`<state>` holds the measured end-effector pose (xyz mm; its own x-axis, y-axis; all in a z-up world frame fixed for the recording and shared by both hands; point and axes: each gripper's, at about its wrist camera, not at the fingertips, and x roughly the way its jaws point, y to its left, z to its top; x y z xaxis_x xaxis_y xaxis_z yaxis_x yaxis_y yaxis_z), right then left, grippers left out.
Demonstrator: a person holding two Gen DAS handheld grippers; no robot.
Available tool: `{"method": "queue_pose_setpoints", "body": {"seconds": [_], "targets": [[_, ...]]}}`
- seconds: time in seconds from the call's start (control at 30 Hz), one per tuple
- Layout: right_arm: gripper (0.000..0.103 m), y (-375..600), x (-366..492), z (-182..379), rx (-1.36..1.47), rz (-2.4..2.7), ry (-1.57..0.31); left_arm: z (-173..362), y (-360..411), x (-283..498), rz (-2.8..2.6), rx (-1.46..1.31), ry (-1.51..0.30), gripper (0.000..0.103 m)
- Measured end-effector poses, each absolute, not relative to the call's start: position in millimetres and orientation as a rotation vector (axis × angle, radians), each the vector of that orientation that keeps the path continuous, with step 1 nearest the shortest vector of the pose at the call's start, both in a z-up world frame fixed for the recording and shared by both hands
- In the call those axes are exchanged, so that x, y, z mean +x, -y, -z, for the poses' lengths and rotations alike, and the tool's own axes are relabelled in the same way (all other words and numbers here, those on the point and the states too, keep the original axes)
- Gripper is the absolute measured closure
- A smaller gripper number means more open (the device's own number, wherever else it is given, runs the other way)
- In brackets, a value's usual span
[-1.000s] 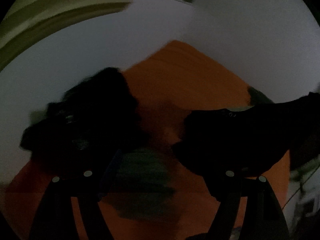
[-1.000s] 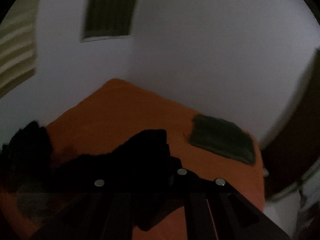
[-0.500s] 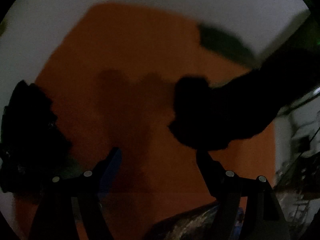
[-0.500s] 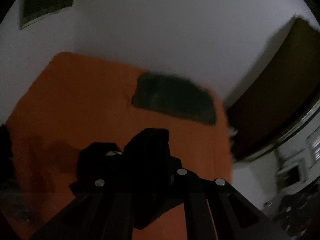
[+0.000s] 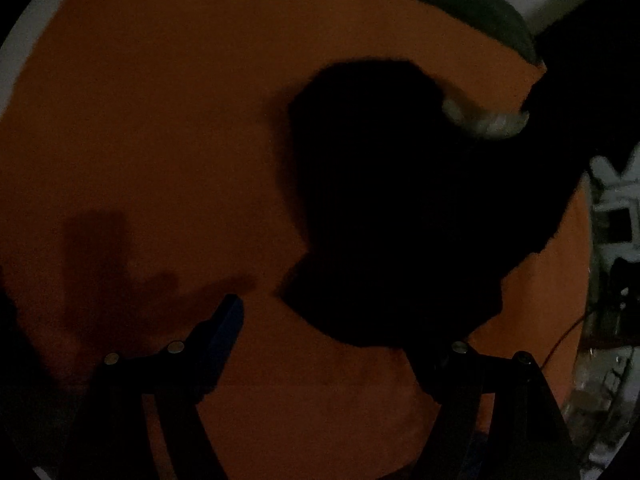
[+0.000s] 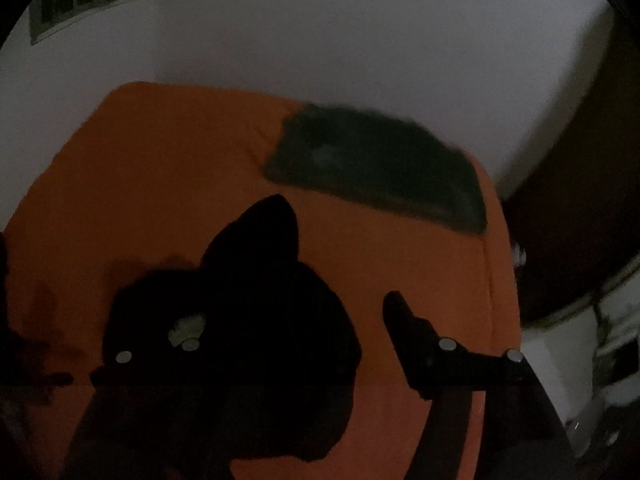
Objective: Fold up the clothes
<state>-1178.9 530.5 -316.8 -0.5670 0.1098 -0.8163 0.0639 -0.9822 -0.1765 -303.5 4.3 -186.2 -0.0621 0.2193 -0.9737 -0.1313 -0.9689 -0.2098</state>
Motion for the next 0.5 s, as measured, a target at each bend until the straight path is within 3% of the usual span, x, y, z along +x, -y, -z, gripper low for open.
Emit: {"method": "queue_pose_setpoints", "body": {"seconds": [0.33,0.5], "targets": [[0.037,-656.5,-1027.8,406.4,-1.427,-2.583,0.015,220.9,-21.7,-276.7,-2.025,-1.85,0.113,0.025],[0.037,-654.7,-998.2,469.2,-1.686,-2.578,-0.358,239.5,-14.8,-283.9,-2.027,-1.849,0.244,0.027]]}}
